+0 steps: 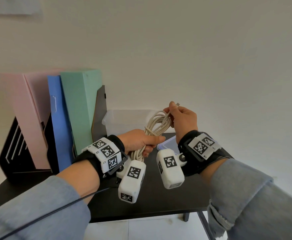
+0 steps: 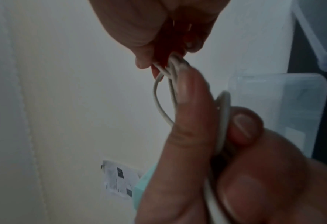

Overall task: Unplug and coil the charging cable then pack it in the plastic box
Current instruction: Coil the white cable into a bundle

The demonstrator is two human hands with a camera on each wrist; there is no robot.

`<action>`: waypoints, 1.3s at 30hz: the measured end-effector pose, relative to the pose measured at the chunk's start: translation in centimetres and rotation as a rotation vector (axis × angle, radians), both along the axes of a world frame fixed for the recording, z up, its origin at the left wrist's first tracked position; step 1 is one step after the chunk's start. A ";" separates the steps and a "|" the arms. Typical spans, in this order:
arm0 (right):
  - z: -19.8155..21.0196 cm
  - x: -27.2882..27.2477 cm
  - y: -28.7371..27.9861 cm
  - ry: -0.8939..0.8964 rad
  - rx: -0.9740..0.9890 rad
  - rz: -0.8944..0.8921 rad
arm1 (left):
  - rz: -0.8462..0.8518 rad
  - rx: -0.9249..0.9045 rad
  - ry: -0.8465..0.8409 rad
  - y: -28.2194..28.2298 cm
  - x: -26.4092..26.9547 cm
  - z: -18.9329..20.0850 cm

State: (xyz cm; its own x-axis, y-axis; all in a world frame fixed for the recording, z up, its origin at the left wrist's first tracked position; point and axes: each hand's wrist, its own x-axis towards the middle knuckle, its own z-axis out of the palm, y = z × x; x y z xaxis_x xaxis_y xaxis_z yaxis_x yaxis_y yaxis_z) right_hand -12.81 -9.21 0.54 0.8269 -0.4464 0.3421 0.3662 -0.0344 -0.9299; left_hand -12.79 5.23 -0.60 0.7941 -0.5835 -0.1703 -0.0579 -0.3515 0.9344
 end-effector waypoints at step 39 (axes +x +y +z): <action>0.7 -0.3 -1.6 0.457 -0.247 0.343 | 0.002 0.215 0.003 1.1 0.3 -0.7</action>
